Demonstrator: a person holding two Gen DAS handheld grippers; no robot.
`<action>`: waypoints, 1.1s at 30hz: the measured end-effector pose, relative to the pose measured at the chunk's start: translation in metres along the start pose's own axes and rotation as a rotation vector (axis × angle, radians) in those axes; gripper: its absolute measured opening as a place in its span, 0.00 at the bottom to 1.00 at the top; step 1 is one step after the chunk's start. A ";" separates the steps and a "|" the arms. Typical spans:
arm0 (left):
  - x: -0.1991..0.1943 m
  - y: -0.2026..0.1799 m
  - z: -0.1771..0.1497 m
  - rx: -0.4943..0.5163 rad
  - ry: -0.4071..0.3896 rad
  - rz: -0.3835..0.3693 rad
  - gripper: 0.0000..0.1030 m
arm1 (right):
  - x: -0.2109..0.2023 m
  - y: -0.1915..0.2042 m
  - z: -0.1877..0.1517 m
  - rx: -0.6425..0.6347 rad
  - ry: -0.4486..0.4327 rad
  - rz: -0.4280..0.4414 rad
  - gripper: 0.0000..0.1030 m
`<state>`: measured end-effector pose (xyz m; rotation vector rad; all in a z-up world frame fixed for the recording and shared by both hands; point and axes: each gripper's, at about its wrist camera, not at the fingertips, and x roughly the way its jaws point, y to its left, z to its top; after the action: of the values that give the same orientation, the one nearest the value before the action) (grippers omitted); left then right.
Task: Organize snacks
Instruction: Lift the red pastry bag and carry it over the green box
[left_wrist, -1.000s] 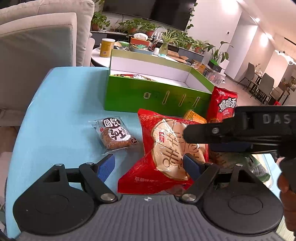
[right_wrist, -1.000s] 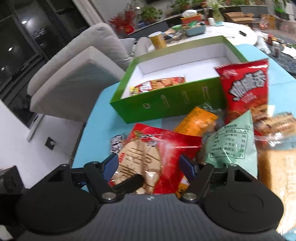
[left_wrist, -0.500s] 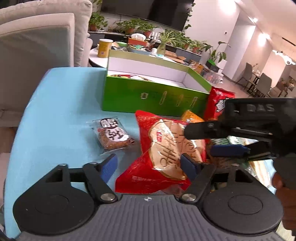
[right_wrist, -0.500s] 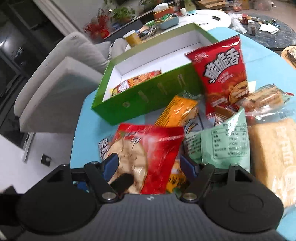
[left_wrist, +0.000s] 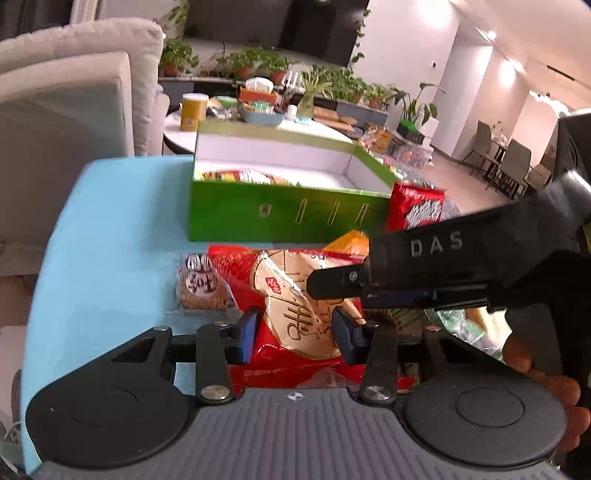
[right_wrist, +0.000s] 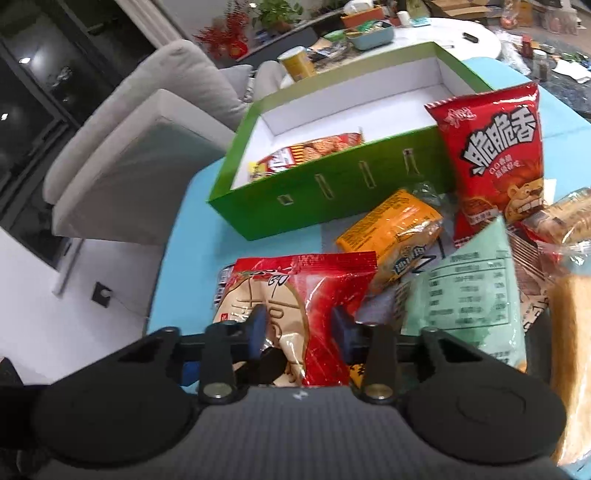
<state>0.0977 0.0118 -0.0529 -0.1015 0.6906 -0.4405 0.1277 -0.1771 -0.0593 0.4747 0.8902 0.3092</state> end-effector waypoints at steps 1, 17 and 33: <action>-0.005 -0.003 0.002 0.011 -0.017 0.001 0.38 | -0.004 0.003 0.000 -0.008 -0.008 0.008 0.28; -0.012 -0.034 0.089 0.154 -0.173 0.003 0.38 | -0.050 0.020 0.065 -0.032 -0.213 0.074 0.28; 0.077 0.012 0.148 0.124 -0.139 0.042 0.38 | 0.015 0.006 0.133 -0.030 -0.181 0.077 0.28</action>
<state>0.2486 -0.0180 0.0126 -0.0002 0.5267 -0.4304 0.2430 -0.2010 0.0050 0.5020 0.6917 0.3438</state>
